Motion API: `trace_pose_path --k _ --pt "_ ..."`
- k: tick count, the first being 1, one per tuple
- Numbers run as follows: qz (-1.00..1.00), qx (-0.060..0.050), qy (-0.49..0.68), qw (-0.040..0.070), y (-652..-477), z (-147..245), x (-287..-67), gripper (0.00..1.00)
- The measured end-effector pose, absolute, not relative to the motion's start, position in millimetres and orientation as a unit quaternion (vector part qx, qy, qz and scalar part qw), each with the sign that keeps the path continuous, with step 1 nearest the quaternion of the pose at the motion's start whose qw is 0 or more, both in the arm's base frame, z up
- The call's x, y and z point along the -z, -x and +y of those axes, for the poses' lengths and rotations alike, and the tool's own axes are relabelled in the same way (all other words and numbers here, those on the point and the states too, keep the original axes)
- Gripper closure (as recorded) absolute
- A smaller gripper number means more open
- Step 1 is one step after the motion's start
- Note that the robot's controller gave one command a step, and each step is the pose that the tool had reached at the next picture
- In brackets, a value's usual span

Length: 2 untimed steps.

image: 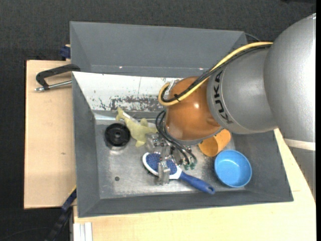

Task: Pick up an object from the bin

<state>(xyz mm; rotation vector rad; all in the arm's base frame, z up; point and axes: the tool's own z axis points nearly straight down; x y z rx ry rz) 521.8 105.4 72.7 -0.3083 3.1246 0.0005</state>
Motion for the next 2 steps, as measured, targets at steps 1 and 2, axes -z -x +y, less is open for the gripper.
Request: trace_pose_path --k 1,2 --pt "0.995 -0.002 0.099 0.006 -524.8 109 -78 1.0" --pt "0.893 0.001 0.45 0.006 -526.9 91 -286 1.0"
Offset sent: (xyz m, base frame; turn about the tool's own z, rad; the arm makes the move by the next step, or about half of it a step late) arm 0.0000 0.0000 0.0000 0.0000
